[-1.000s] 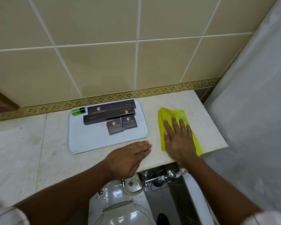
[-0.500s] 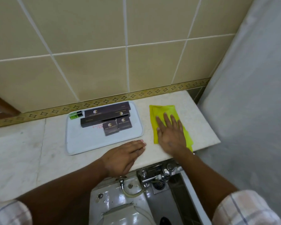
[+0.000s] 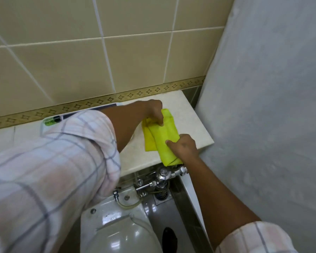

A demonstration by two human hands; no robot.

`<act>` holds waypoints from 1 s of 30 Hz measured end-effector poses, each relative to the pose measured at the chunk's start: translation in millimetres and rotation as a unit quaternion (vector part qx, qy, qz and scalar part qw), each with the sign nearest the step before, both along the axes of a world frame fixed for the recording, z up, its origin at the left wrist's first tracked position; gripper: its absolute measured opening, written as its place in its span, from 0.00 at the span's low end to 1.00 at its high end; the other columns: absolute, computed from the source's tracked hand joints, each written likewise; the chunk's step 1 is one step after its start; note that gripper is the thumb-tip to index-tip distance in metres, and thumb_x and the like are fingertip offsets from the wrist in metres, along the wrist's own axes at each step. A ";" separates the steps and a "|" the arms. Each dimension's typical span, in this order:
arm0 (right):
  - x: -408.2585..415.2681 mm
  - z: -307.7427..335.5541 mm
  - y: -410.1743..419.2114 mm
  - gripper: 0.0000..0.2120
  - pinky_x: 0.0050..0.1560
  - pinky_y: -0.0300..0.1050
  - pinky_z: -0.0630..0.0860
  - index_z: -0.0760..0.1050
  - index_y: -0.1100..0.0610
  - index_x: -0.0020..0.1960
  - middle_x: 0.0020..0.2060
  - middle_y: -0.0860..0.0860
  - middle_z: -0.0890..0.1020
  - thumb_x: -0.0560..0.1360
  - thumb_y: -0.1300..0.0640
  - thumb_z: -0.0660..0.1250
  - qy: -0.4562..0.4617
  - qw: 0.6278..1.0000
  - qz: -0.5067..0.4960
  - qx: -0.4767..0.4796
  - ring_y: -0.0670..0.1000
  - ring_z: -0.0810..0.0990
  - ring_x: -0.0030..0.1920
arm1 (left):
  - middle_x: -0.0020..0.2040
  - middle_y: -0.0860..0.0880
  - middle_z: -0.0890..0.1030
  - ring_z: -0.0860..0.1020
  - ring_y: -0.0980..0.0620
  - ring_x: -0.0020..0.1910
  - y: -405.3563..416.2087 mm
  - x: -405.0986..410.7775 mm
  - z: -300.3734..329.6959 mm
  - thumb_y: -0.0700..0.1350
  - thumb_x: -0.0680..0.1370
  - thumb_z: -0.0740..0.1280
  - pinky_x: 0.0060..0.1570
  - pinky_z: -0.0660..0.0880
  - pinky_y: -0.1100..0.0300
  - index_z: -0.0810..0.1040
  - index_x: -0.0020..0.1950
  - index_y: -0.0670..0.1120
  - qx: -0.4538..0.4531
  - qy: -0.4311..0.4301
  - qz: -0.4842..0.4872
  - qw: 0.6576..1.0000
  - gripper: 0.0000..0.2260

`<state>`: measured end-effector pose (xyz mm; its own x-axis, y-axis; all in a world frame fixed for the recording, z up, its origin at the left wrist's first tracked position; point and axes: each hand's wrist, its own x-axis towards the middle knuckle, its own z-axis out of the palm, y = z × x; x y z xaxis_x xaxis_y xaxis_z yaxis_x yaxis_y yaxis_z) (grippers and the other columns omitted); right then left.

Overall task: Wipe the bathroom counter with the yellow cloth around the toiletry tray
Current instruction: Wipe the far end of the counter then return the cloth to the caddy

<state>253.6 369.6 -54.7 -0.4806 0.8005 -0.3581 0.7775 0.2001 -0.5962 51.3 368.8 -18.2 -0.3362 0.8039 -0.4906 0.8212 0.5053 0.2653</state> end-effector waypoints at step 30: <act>-66.1 24.3 -519.7 0.20 0.56 0.48 0.77 0.75 0.62 0.62 0.56 0.60 0.82 0.72 0.61 0.73 0.052 0.894 0.300 -0.329 0.56 0.81 0.51 | 0.41 0.45 0.80 0.80 0.46 0.39 -644.5 -39.2 49.6 0.40 0.62 0.71 0.33 0.74 0.59 0.82 0.46 0.44 -0.141 -0.034 0.377 0.915 0.14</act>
